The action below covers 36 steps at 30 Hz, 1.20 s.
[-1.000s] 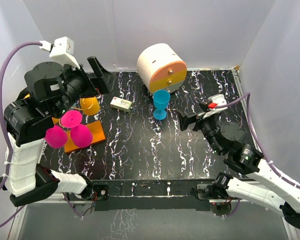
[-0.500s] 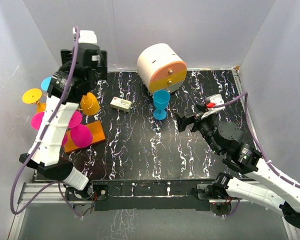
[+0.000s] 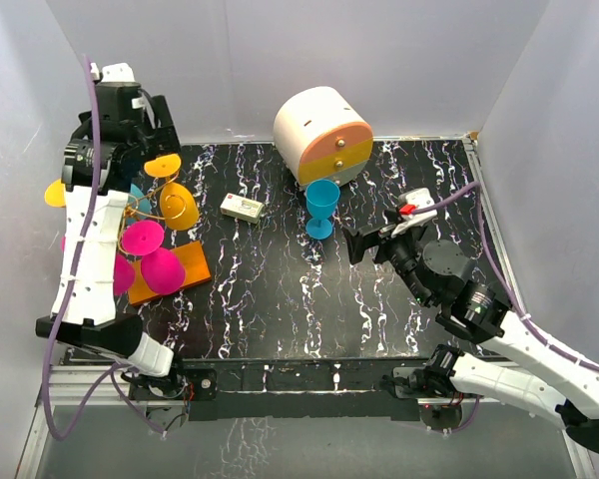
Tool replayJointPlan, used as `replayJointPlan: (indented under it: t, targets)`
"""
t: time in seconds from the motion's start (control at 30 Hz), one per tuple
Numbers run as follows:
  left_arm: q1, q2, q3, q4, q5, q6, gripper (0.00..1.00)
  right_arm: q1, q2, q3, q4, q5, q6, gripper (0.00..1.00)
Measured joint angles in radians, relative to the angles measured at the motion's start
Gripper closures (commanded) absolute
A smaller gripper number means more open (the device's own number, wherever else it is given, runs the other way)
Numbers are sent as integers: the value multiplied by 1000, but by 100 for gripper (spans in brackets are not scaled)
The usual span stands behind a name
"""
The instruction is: Take the wine glass off the wine glass rack
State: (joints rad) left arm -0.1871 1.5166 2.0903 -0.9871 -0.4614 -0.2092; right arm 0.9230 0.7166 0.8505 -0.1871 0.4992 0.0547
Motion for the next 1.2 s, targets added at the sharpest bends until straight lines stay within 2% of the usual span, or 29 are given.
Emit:
replayJointPlan:
  t: [0.2,0.37,0.77,0.97,1.2]
  targets:
    - [142,-24,-62,-7,179,-119,1,0,7,-18,13,-8,3,2]
    - [214,-48,-97,-7,286,-217,10,0,5,-32,18,-13,8,2]
    - [218,-124,-171,-7,354,-386,29,0,2,-43,33,-28,31,2]
    - [218,-140,-248,9,346,-436,42,0,0,-45,33,-35,40,2]
    - [218,-148,-300,54,342,-463,52,0,-8,-47,32,-35,50,2]
